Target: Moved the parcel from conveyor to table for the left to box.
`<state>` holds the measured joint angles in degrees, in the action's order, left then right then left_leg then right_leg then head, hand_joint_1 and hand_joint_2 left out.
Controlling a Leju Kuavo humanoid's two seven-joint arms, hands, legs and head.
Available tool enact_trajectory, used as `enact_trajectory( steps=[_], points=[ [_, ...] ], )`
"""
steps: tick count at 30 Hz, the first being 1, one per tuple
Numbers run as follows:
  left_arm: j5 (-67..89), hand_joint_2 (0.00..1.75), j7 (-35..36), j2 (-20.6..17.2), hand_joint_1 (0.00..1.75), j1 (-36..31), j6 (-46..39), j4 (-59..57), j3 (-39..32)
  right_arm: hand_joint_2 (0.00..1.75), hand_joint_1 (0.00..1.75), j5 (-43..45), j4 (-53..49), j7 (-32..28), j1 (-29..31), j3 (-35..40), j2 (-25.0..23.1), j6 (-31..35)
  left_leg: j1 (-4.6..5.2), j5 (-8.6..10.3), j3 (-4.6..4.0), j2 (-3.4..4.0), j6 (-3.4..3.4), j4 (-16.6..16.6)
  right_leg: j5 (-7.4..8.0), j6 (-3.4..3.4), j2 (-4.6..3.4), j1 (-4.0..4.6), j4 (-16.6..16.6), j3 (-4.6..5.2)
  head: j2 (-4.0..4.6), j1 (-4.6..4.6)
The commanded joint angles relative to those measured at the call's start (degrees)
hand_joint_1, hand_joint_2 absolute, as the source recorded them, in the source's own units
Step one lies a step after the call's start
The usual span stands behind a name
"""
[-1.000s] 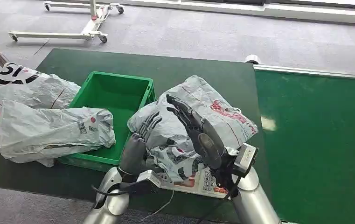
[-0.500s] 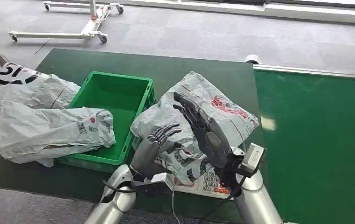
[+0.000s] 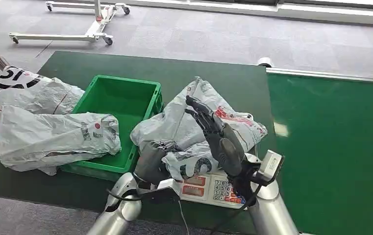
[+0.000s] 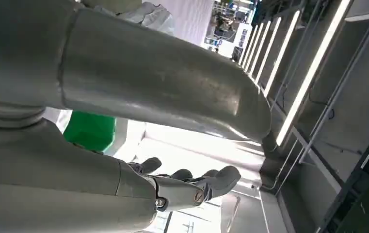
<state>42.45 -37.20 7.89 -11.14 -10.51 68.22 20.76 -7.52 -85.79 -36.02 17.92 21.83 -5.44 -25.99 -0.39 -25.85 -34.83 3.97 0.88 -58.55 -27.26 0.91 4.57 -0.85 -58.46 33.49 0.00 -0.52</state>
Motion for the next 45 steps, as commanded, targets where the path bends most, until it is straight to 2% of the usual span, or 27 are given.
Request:
enact_trajectory(
  steps=[1,4,7,8,9,11,15,18,19,22,27,28,29,30,32,33,34,35,36,37,38,39,40,41,42,44,45],
  points=[
    [2.6,1.75,2.9,-1.2,1.75,-1.0,-3.7,-0.8,-2.1,0.0,0.0,0.1,1.6,0.0,1.2,-1.3,0.6,-0.4,-0.05,0.02,0.15,-0.27,-0.03,0.1,0.06,-0.07,-0.44,0.0,0.2,-0.14,0.0,0.0],
    [4.0,1.75,5.1,-1.0,1.75,-1.3,-8.6,-0.1,-4.9,0.0,0.0,0.2,1.5,-0.1,1.0,-1.4,0.6,-0.3,-0.07,0.03,0.15,-0.29,-0.03,0.1,0.06,-0.08,-0.43,0.01,0.2,-0.14,0.0,0.0],
    [17.8,1.75,13.9,0.2,1.75,-3.5,-29.5,0.5,-12.7,0.0,0.0,0.2,0.6,-0.2,-0.2,-1.6,0.3,0.4,-0.05,0.02,0.06,-0.21,-0.02,0.0,0.04,-0.06,-0.31,0.01,0.1,-0.05,0.0,0.0],
    [25.9,1.75,12.8,4.0,1.75,-2.9,-29.5,7.4,-21.4,0.0,0.0,0.1,0.5,0.0,-0.5,-1.4,0.2,0.6,-0.07,0.04,0.09,-0.29,-0.01,0.1,0.05,-0.09,-0.38,0.02,0.1,-0.08,0.02,0.0],
    [31.3,1.75,5.3,9.8,1.75,-3.9,-29.5,19.1,-33.5,0.0,0.0,0.1,0.9,-0.1,-0.6,-0.9,0.0,0.9,-0.07,0.03,0.01,-0.21,-0.01,0.0,0.03,-0.06,-0.25,0.04,0.0,-0.01,0.0,0.0],
    [31.7,1.75,-2.8,12.1,1.75,-7.4,-29.5,25.5,-42.1,0.0,0.0,0.2,1.7,-0.7,-0.4,-0.1,0.0,1.8,-0.22,-0.03,-0.28,-0.28,-0.03,-0.3,0.05,-0.1,-0.48,0.19,-0.1,0.24,0.0,0.0],
    [35.1,1.75,-2.8,12.1,1.75,-12.9,-29.5,33.7,-44.2,0.0,0.0,0.6,2.8,-1.9,-0.2,1.0,0.8,3.7,-0.19,0.06,-0.25,-0.1,-0.02,-0.2,0.09,-0.1,-0.4,0.17,-0.1,0.22,0.0,0.0],
    [34.7,1.75,-2.8,10.5,1.75,-15.2,-29.5,39.0,-44.8,0.0,0.0,1.1,3.2,-2.6,-0.5,1.3,1.6,4.4,-0.23,0.05,-0.06,0.13,0.05,-0.1,0.18,-0.27,-0.86,0.18,0.0,0.17,0.0,-0.02],
    [33.7,1.75,-2.8,9.7,1.75,-15.4,-29.5,41.0,-44.8,0.0,0.0,1.2,3.3,-2.8,-0.6,1.5,1.9,4.6,-0.18,0.06,-0.11,0.07,0.06,-0.1,0.14,-0.22,-0.59,0.16,0.0,0.19,0.0,0.0],
    [32.2,1.75,-2.8,7.3,1.75,-16.0,-29.5,46.3,-44.6,0.0,0.0,1.7,3.8,-3.3,-0.2,2.1,2.4,5.0,-0.23,0.05,0.03,0.03,0.04,0.0,0.17,-0.22,-0.75,0.2,0.1,0.05,0.0,-0.02],
    [34.6,1.75,-2.8,6.4,1.75,-16.6,-29.5,45.3,-46.2,0.0,0.0,2.3,2.3,-3.0,-0.7,2.2,2.9,5.9,-0.18,0.09,0.05,0.01,0.07,0.1,0.13,-0.2,-0.58,0.15,0.0,0.03,0.0,-0.02],
    [37.2,1.75,-2.8,7.4,1.64,-16.7,-29.5,43.7,-46.1,0.0,0.0,4.1,1.6,-3.0,-0.7,5.4,4.7,9.7,-0.18,0.12,0.11,-0.07,0.07,0.1,0.15,-0.21,-0.66,0.14,0.1,-0.04,0.0,0.0],
    [37.6,1.75,-2.8,6.9,1.01,-16.6,-29.5,42.7,-46.6,0.0,0.0,4.1,1.5,-2.6,-0.4,4.5,4.5,9.4,-0.2,0.1,0.06,-0.03,0.08,0.1,0.15,-0.2,-0.54,0.17,0.1,-0.01,0.0,0.0],
    [40.2,1.75,-2.8,7.3,0.66,-17.7,-29.5,38.0,-47.2,0.0,0.0,3.6,1.0,-1.8,-0.7,3.7,4.4,8.8,-0.19,0.1,0.04,-0.03,0.08,0.1,0.13,-0.19,-0.44,0.16,0.0,0.0,0.0,0.0],
    [41.0,1.75,-2.8,8.0,0.66,-16.8,-29.5,36.6,-47.6,0.0,0.0,3.8,0.8,-1.9,-0.9,3.6,4.3,8.6,-0.13,0.15,0.1,-0.18,0.07,0.1,0.11,-0.19,-0.32,0.1,0.0,-0.07,0.0,0.0],
    [46.1,1.75,0.2,8.1,0.66,-16.5,-29.5,31.0,-46.1,0.0,0.0,3.2,-0.1,-1.8,-1.5,2.6,4.6,9.1,-0.15,0.19,0.11,-0.29,0.05,0.2,0.15,-0.2,-0.4,0.11,0.1,-0.1,0.0,0.0],
    [47.6,1.75,4.2,0.1,0.66,-13.4,-29.5,22.6,-42.5,0.0,0.0,2.7,-1.2,-1.6,-2.4,1.9,4.5,9.1,-0.14,0.16,0.1,-0.17,0.07,0.1,0.14,-0.2,-0.39,0.1,0.1,-0.03,0.0,0.0],
    [47.6,1.75,25.1,-14.2,1.75,-15.4,-29.5,9.4,-24.2,0.0,0.0,2.2,-2.2,-1.3,-3.0,0.9,4.5,8.3,-0.06,0.18,0.24,-0.19,0.09,0.2,0.08,-0.19,-0.19,0.01,0.1,-0.17,0.0,0.0],
    [47.6,1.75,39.5,-20.9,1.75,-20.5,-29.5,3.7,-9.8,0.0,0.0,1.8,-2.5,-1.3,-3.3,0.2,4.3,7.7,-0.07,0.3,0.31,-0.44,0.11,0.4,0.14,-0.24,-0.16,0.02,0.2,-0.26,0.0,0.02],
    [47.6,1.75,53.9,-20.0,1.75,-22.7,-29.5,-1.8,4.6,0.0,0.0,1.3,-2.7,-1.2,-3.4,-0.1,4.3,7.6,-0.17,0.36,-0.03,-0.92,0.14,0.1,0.04,-0.25,0.45,0.13,0.0,-0.14,0.0,-0.02],
    [47.5,1.75,45.9,-11.8,1.75,-24.4,-26.0,-17.1,1.5,0.0,0.0,0.9,-2.7,-1.3,-3.2,-1.0,3.9,5.9,-0.24,0.45,-0.17,-1.35,0.12,0.1,0.04,-0.27,0.69,0.19,0.0,-0.12,0.0,0.02],
    [47.6,1.75,40.5,-9.6,1.75,-23.9,-21.8,-20.5,-0.3,0.0,0.0,0.6,-2.3,-1.2,-2.6,-1.4,3.5,4.5,-0.29,0.45,-0.04,-1.58,0.12,-0.1,-0.04,-0.23,1.07,0.21,0.0,-0.18,0.0,-0.02],
    [47.6,1.75,39.0,-8.8,1.75,-23.1,-20.8,-22.0,-0.2,0.0,0.0,0.6,-1.9,-1.2,-2.1,-1.4,3.1,3.8,-0.29,0.62,0.08,-1.84,0.14,0.1,0.02,-0.24,1.14,0.2,0.2,-0.23,0.0,-0.02],
    [47.6,1.75,37.0,-8.0,1.75,-22.4,-19.2,-24.3,-0.5,0.0,0.0,0.4,-1.4,-1.2,-1.8,-1.4,2.7,3.3,-0.28,0.53,0.23,-0.71,0.27,0.1,0.26,-0.48,0.2,0.19,0.2,0.16,0.0,-0.11],
    [47.6,1.75,37.3,-7.8,1.75,-22.0,-20.7,-26.2,-0.1,0.0,0.0,0.4,-1.3,-1.1,-1.6,-1.4,2.4,3.1,-0.09,0.5,0.23,-0.35,0.23,0.2,0.29,-0.39,-0.04,0.02,0.1,0.13,0.0,-0.05],
    [47.6,1.75,37.7,-7.8,1.75,-21.7,-21.7,-26.8,0.2,0.0,0.0,0.3,-1.2,-1.1,-1.5,-1.3,2.3,3.1,-0.14,0.61,0.44,-0.63,0.07,0.5,0.38,-0.27,-0.16,0.05,0.4,-0.39,0.0,0.0],
    [47.6,1.75,37.4,-7.8,1.75,-22.1,-22.1,-27.7,-0.1,0.0,0.0,0.3,-1.2,-1.1,-1.5,-1.3,2.2,3.0,-0.2,0.36,0.32,-0.22,0.12,0.2,0.3,-0.28,-0.32,0.13,0.1,-0.29,0.0,0.02]
  ],
)
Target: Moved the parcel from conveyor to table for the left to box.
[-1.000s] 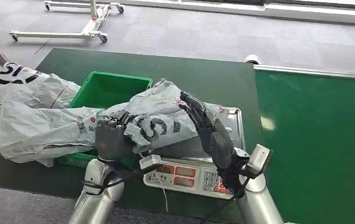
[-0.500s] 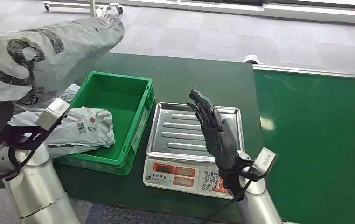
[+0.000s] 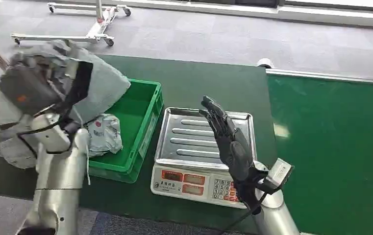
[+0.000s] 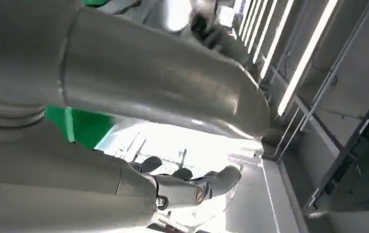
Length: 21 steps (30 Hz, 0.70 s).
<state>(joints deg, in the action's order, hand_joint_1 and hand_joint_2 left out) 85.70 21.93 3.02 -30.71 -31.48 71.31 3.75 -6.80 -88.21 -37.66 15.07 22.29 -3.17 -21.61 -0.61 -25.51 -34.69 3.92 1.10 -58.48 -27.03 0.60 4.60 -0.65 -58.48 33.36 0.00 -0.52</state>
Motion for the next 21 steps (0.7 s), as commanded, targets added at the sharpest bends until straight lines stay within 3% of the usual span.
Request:
enact_trajectory(
  steps=[1,4,5,6,10,14,15,21],
  points=[
    [4.3,1.75,-21.8,-2.9,1.75,-2.7,-1.1,-30.8,16.8,0.0,0.0,-0.4,1.2,0.5,1.3,-1.8,0.0,-1.4,0.04,0.01,0.06,0.19,-0.07,0.1,0.24,0.0,-0.64,-0.06,0.1,0.08,0.0,0.02],
    [4.3,1.75,-23.5,-2.4,1.75,-3.4,2.3,-33.7,16.0,0.0,0.0,-0.7,0.9,0.7,1.4,-2.0,-0.2,-1.8,0.1,-0.01,-0.08,0.61,-0.06,0.0,0.39,0.03,-0.95,-0.09,0.1,0.39,0.0,0.0],
    [4.3,1.75,-23.4,-1.9,1.43,-3.9,3.4,-35.9,15.7,0.0,0.0,-0.9,0.7,0.8,1.5,-2.1,-0.4,-1.9,0.08,0.02,-0.04,0.45,-0.06,0.1,0.39,0.01,-0.98,-0.09,0.1,0.33,0.0,0.0],
    [4.3,1.75,-23.4,-1.4,0.0,-4.3,5.1,-37.6,15.3,0.0,0.0,-1.1,0.5,1.0,1.6,-2.3,-0.6,-2.1,0.11,0.01,-0.1,0.51,-0.06,0.0,0.38,0.02,-0.91,-0.1,0.1,0.42,0.0,0.0],
    [-2.8,1.75,-31.6,0.7,0.0,-3.3,7.8,-36.5,9.7,0.0,0.0,-1.6,0.8,1.5,1.7,-3.2,-1.3,-2.5,0.09,0.04,-0.1,0.46,-0.08,0.1,0.41,0.0,-1.0,-0.08,0.1,0.43,0.0,0.0],
    [-18.2,1.75,-44.2,1.4,0.0,1.9,7.7,-20.5,5.5,0.0,0.0,-2.1,0.2,1.7,0.5,-3.9,-1.6,-2.6,0.05,0.05,-0.18,0.52,-0.08,0.0,0.39,0.03,-0.93,-0.02,0.1,0.48,0.0,0.0],
    [-24.3,0.0,-47.2,1.5,0.0,3.5,8.5,-15.3,4.7,0.0,0.0,-2.2,0.0,1.7,0.1,-4.1,-1.6,-2.4,0.04,0.08,-0.16,0.35,-0.11,0.1,0.42,0.02,-0.98,-0.03,0.1,0.43,0.0,0.0],
    [-43.2,0.0,-55.3,0.9,0.0,7.4,14.1,-3.1,2.6,0.0,0.0,-2.3,0.5,1.5,-0.1,-4.2,-1.4,-1.9,0.04,0.04,-0.24,0.53,-0.07,0.0,0.39,0.03,-0.92,-0.01,0.0,0.49,0.0,0.0]
  ],
)
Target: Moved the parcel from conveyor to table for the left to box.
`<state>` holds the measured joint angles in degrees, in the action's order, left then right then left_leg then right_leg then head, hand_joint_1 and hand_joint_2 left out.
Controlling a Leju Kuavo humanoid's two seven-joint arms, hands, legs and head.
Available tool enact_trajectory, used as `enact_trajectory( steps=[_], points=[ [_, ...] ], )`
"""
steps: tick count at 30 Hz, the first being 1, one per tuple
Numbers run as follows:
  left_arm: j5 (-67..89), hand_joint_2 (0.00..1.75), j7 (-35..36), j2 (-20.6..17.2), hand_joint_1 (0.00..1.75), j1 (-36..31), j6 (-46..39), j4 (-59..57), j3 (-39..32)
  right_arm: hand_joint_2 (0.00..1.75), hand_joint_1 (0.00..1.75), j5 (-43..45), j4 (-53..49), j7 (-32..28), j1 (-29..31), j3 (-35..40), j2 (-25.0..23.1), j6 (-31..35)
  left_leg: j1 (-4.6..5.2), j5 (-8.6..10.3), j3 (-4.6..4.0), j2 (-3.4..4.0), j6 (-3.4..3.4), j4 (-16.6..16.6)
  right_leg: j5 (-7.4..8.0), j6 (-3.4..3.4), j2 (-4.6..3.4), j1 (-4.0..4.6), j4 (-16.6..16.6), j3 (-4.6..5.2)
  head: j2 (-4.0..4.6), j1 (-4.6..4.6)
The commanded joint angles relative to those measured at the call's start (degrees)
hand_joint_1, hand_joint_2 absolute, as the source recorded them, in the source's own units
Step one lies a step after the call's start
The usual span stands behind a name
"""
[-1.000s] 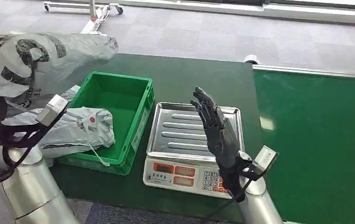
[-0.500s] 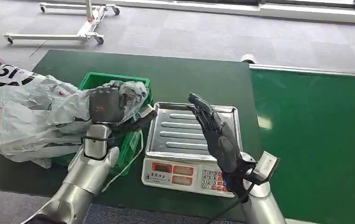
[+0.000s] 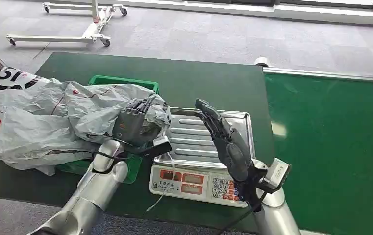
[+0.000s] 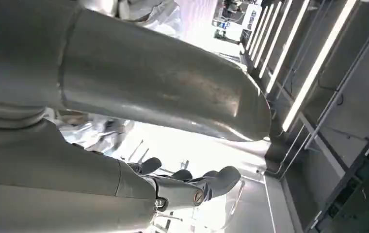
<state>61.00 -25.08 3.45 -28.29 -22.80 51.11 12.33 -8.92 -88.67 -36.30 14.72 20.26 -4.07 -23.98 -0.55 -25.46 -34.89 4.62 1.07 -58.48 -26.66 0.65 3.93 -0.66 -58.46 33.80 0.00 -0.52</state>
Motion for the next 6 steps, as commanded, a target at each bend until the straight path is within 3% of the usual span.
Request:
enact_trajectory(
  steps=[1,4,6],
  points=[
    [-20.4,0.0,-9.2,0.4,0.0,5.5,5.3,18.6,-6.1,0.0,0.0,-0.1,1.3,0.0,0.3,-2.1,-0.4,0.6,-0.05,0.01,-0.03,-0.26,-0.05,0.0,0.03,-0.03,-0.35,0.01,0.1,0.03,0.0,0.0],
    [-21.5,0.0,-10.0,1.1,0.0,6.4,1.6,21.3,-6.7,0.0,0.0,0.2,1.7,-0.3,-0.1,-2.1,-0.3,1.1,-0.03,0.01,-0.02,-0.27,-0.04,0.1,0.02,-0.04,-0.31,-0.01,0.1,0.04,0.02,0.0],
    [-17.2,0.0,-9.4,2.4,0.0,6.7,-6.9,22.0,-8.1,0.0,0.0,0.2,1.3,-0.5,-0.9,-2.2,-0.4,1.4,-0.05,0.0,-0.02,-0.25,-0.04,0.1,0.02,-0.03,-0.27,0.01,0.1,0.03,0.0,0.0]
  ],
)
